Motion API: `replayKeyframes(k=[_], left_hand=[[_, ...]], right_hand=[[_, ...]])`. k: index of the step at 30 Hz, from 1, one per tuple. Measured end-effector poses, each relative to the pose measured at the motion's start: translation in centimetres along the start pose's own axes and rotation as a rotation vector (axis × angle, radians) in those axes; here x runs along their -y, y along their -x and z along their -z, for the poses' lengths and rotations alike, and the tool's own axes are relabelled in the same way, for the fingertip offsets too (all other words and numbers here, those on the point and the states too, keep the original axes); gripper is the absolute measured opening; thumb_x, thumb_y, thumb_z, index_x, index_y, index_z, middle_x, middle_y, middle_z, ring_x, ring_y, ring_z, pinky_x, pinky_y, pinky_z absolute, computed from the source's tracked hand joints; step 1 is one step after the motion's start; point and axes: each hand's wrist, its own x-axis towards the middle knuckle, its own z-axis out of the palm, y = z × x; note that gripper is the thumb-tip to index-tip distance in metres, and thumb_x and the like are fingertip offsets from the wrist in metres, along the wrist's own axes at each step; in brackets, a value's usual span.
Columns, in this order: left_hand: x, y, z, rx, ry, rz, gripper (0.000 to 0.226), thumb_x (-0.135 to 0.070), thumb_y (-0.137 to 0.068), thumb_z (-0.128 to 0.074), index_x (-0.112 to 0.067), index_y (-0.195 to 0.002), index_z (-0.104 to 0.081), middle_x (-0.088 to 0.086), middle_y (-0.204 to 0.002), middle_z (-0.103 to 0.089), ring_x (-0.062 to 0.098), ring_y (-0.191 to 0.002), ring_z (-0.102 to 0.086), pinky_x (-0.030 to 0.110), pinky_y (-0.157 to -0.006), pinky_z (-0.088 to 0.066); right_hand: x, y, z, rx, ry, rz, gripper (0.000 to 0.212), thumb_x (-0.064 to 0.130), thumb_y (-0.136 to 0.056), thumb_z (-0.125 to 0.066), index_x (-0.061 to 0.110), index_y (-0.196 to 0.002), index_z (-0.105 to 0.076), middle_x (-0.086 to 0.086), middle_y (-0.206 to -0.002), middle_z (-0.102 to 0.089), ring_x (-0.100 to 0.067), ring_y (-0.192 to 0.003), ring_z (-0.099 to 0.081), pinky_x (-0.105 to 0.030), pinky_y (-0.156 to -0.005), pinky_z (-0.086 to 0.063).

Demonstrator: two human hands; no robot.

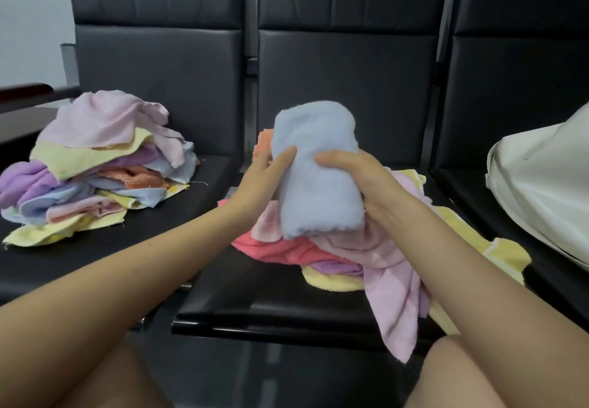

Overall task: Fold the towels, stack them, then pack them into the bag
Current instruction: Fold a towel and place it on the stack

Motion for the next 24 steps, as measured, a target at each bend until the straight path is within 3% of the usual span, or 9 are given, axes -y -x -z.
replayKeyframes(k=[3,6,8,10,12,16,20,23,24], left_hand=[[-1.5,0.8,-0.4,0.331,0.464,0.326,0.061,-0.059,-0.083,-0.061,-0.019,-0.129,-0.059,0.003,-0.126,-0.065,0.02,-0.12,-0.06,0.037,-0.103,-0.043],[-2.5,1.7,-1.0,0.463,0.597,0.367,0.056,-0.053,-0.093,-0.047,-0.013,-0.13,-0.057,0.009,-0.126,-0.065,0.022,-0.115,-0.064,0.035,-0.094,-0.049],[-2.8,1.8,-1.6,0.403,0.596,0.356,0.05,-0.047,-0.097,-0.043,-0.01,-0.126,-0.058,0.01,-0.119,-0.069,0.02,-0.107,-0.067,0.031,-0.085,-0.053],[-2.6,1.0,-2.1,0.281,0.615,0.312,0.047,-0.042,-0.1,-0.042,-0.008,-0.131,-0.054,0.011,-0.121,-0.068,0.02,-0.108,-0.067,0.03,-0.082,-0.056],[-2.4,-0.4,-2.5,0.111,0.717,0.28,0.05,-0.041,-0.099,-0.046,-0.008,-0.136,-0.048,0.01,-0.128,-0.064,0.019,-0.114,-0.063,0.032,-0.086,-0.055],[-2.5,-3.0,-4.0,-0.044,0.799,0.283,0.038,-0.05,-0.098,-0.043,-0.015,-0.108,-0.053,0.003,-0.105,-0.06,0.021,-0.099,-0.06,0.037,-0.086,-0.052],[-2.2,-6.1,-4.3,-0.165,0.722,0.24,0.076,-0.06,-0.073,-0.073,-0.013,-0.128,-0.051,0.005,-0.124,-0.062,0.023,-0.107,-0.065,0.044,-0.092,-0.054],[-1.8,-9.9,-2.6,-0.334,0.721,0.152,0.044,-0.023,-0.085,-0.068,-0.009,-0.125,-0.056,0.012,-0.112,-0.068,0.024,-0.091,-0.07,0.034,-0.069,-0.061],[-1.7,-11.3,-1.9,-0.368,0.717,0.12,0.039,-0.013,-0.087,-0.065,-0.009,-0.124,-0.057,0.01,-0.111,-0.068,0.021,-0.09,-0.069,0.029,-0.064,-0.06]], right_hand=[[0.9,0.8,0.3,0.128,-0.243,-0.1,0.038,0.007,-0.087,-0.061,0.003,-0.124,-0.06,-0.016,-0.116,-0.068,-0.031,-0.111,-0.065,-0.045,-0.099,-0.049],[1.3,1.2,1.2,0.089,-0.181,-0.187,0.03,0.012,-0.089,-0.06,0.0,-0.117,-0.062,-0.014,-0.105,-0.072,-0.026,-0.098,-0.069,-0.037,-0.093,-0.052],[1.5,1.1,1.8,-0.021,-0.028,-0.182,0.018,0.018,-0.091,-0.062,0.004,-0.101,-0.065,-0.01,-0.087,-0.072,-0.02,-0.08,-0.07,-0.029,-0.074,-0.054],[1.3,0.7,2.3,-0.098,-0.022,-0.147,0.018,0.023,-0.093,-0.061,0.006,-0.099,-0.067,-0.007,-0.088,-0.072,-0.016,-0.079,-0.07,-0.026,-0.07,-0.054],[1.0,0.4,2.6,-0.107,-0.153,-0.159,0.025,0.027,-0.095,-0.057,0.007,-0.106,-0.067,-0.006,-0.096,-0.073,-0.018,-0.093,-0.07,-0.027,-0.079,-0.056],[-0.2,-1.1,2.6,-0.095,-0.252,-0.189,0.048,0.037,-0.093,-0.058,0.008,-0.133,-0.055,-0.009,-0.124,-0.066,-0.03,-0.108,-0.065,-0.045,-0.099,-0.049],[-0.3,-5.9,2.7,-0.205,-0.181,-0.2,0.052,0.022,-0.093,-0.062,-0.002,-0.137,-0.048,-0.01,-0.124,-0.064,-0.028,-0.107,-0.064,-0.043,-0.101,-0.049],[1.8,-10.5,3.2,-0.319,-0.006,-0.109,0.047,0.015,-0.091,-0.063,-0.001,-0.133,-0.05,-0.018,-0.114,-0.065,-0.03,-0.095,-0.066,-0.041,-0.079,-0.058],[2.6,-12.0,3.3,-0.36,0.051,-0.082,0.045,0.011,-0.09,-0.063,0.0,-0.132,-0.051,-0.019,-0.114,-0.065,-0.031,-0.096,-0.067,-0.043,-0.081,-0.058]])
